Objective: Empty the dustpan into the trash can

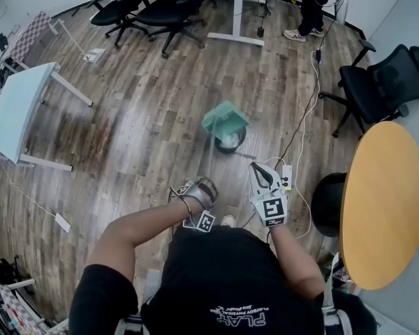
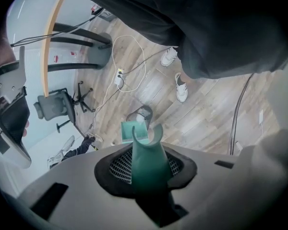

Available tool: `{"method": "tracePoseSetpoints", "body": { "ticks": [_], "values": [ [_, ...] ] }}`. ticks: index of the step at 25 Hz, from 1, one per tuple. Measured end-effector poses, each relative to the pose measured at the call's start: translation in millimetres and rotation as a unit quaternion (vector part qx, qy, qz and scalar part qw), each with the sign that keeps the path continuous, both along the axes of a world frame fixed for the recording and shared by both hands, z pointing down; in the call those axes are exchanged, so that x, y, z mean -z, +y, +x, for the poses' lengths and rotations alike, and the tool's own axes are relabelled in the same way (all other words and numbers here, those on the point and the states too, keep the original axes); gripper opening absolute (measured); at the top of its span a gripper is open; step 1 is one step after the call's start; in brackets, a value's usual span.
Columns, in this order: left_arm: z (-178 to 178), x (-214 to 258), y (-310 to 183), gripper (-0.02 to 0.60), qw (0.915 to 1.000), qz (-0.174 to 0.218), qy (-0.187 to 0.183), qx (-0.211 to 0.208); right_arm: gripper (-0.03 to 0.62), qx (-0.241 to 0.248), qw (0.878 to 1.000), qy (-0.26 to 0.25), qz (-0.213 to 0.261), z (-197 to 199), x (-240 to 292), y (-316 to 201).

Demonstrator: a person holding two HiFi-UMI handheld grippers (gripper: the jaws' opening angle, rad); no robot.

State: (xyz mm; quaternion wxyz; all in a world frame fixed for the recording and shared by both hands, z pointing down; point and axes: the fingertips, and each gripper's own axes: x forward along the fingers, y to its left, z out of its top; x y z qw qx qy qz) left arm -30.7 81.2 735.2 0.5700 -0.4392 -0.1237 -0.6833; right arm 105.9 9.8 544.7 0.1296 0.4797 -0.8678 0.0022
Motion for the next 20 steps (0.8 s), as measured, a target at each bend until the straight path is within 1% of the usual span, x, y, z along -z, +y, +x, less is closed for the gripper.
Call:
{"method": "tracePoseSetpoints", "body": {
  "ticks": [4, 6, 8, 10, 12, 15, 20],
  "values": [
    [-1, 4, -3, 0.117, 1.0, 0.002, 0.0, -0.005, 0.025, -0.002, 1.0, 0.001, -0.001, 0, 1, 0],
    [-3, 4, -5, 0.117, 0.9998, 0.007, -0.008, -0.014, 0.025, -0.003, 1.0, 0.0, -0.002, 0, 0, 1],
    [-8, 0, -6, 0.118, 0.9992, 0.01, -0.027, -0.029, 0.025, -0.001, 1.0, 0.0, -0.004, -1, -2, 4],
    [-14, -8, -4, 0.135, 0.9978, 0.006, -0.052, -0.041, 0.025, 0.002, 1.0, 0.0, -0.005, -2, -4, 7],
    [-18, -18, -2, 0.152, 0.9969, 0.003, -0.063, -0.047, 0.025, 0.004, 1.0, -0.003, -0.005, -3, -5, 9],
    [-17, -26, 4, 0.152, 0.9976, 0.001, -0.056, -0.04, 0.025, 0.007, 1.0, -0.007, -0.006, -4, -5, 13],
    [-7, -22, 11, 0.152, 0.9989, -0.003, -0.041, -0.023, 0.025, 0.006, 1.0, -0.005, -0.008, 1, -6, 18]
  ]
}}
